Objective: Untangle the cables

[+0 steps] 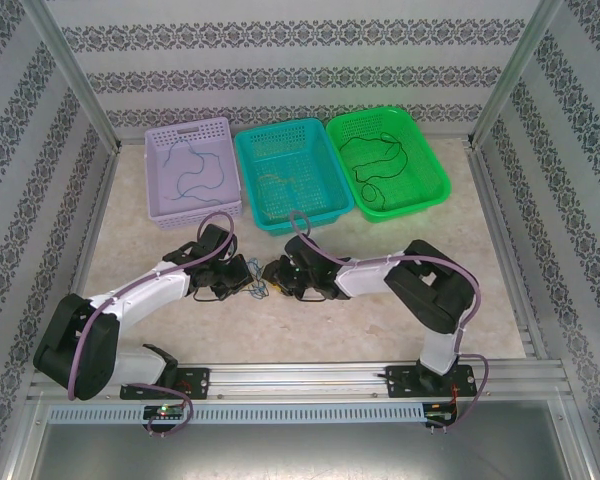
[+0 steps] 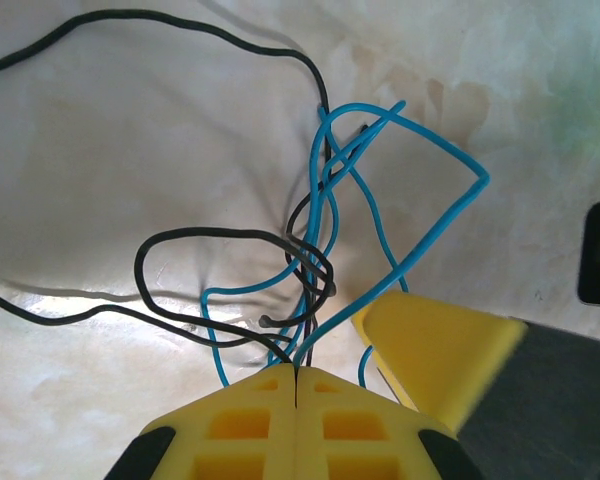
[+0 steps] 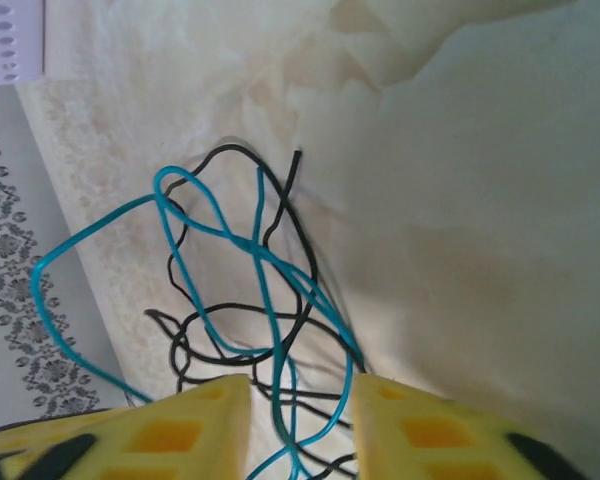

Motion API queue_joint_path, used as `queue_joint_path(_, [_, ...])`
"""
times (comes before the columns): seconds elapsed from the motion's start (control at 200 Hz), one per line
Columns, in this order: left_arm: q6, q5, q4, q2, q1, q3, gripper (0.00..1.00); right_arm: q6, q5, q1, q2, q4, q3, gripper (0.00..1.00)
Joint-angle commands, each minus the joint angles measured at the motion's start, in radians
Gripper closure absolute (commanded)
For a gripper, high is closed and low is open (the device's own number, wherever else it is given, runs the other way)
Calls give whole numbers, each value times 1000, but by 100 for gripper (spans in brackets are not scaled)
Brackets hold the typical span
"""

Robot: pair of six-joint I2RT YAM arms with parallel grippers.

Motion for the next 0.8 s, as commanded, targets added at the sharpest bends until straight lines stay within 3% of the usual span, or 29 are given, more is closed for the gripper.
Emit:
queue_joint_path(0.0, [9,-20,-20,-10,-12,11,100,-11,11,-4,20,22,40,83])
queue_joint_path(0.06, [8,-28,-31,-18,-12,8,100,-26,33,-10,3,16,41,100])
queue_joint_path(0.3, [13,-147,-217,-60,21,25,100,-212,234,-78,-357,-299,-50,100])
queue_joint_path(0.48, [6,-161,-245,-72,80,9,100,-384,347,-171,-643,-540,-52,100])
queue_joint_path(0.794, [-9,-199,-260,-5,113,61,100,-563,376,-297,-774,-701,55,100])
